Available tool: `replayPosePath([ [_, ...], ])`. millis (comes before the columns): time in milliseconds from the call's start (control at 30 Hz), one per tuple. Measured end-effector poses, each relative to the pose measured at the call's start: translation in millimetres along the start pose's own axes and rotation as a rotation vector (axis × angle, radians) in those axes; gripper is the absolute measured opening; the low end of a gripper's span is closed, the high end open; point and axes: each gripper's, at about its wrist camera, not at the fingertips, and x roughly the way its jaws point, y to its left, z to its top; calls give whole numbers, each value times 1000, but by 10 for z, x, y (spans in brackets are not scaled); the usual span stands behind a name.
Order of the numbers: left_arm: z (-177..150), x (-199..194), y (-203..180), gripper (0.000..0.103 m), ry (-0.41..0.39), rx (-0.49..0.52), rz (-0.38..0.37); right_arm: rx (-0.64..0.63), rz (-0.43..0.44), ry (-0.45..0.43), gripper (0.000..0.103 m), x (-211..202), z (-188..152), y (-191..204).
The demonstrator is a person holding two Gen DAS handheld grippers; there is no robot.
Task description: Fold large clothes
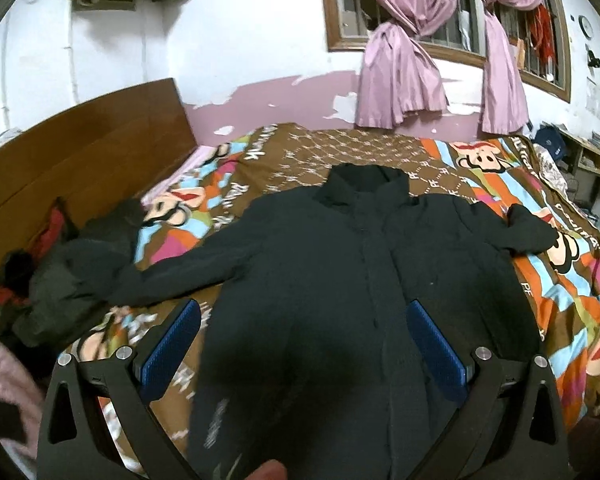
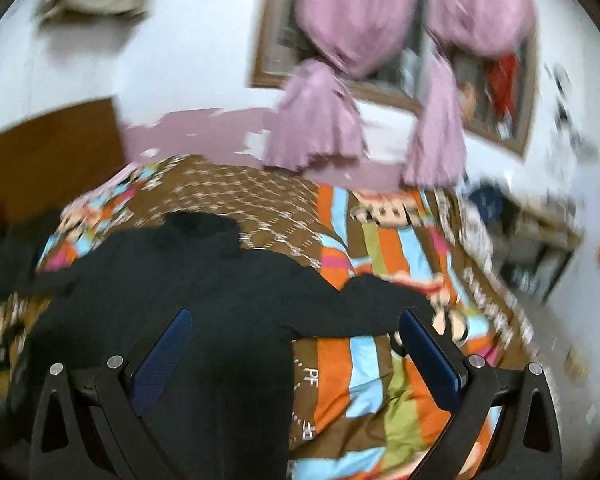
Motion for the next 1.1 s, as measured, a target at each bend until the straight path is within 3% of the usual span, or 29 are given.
replayPosePath([
  [133,140,680,-231,101,44,8,-64,209,-44,46,103,848,22,-713],
  [333,303,1620,-660,101,115,10,-161,501,-88,89,103,1964,-334,-1699],
  [433,388,1956,-876,101,129,-4,-209,624,-26,131,103,2439,-589,-1982],
  [533,460,2269,-1043,101,149,-37,-258,797,-24,202,103,2832,-909,-2173],
  [667,514,2608,-1216,101,153,-69,-311,1091,140,239,103,3155,-1284,-2344],
  [733,473,2763,-1278,101,184,-66,-324,1213,199,185,103,3170,-1368,-2386],
  [833,359,2958,-1321,101,245,-55,-313,1265,274,152,101,3216,-1362,-2341],
  [900,224,3152,-1364,101,313,-13,-306,1210,279,182,83,3253,-1282,-2275],
  [967,162,3171,-1325,101,283,3,-318,1162,240,183,46,3209,-1194,-2236],
  [1000,148,3149,-1299,101,274,-7,-325,1154,218,164,39,3153,-1152,-2227],
  [1033,140,3140,-1276,101,271,-8,-327,1144,194,144,21,3083,-1101,-2224],
  [1100,150,3125,-1222,101,280,-15,-339,1097,144,111,15,2935,-962,-2179],
])
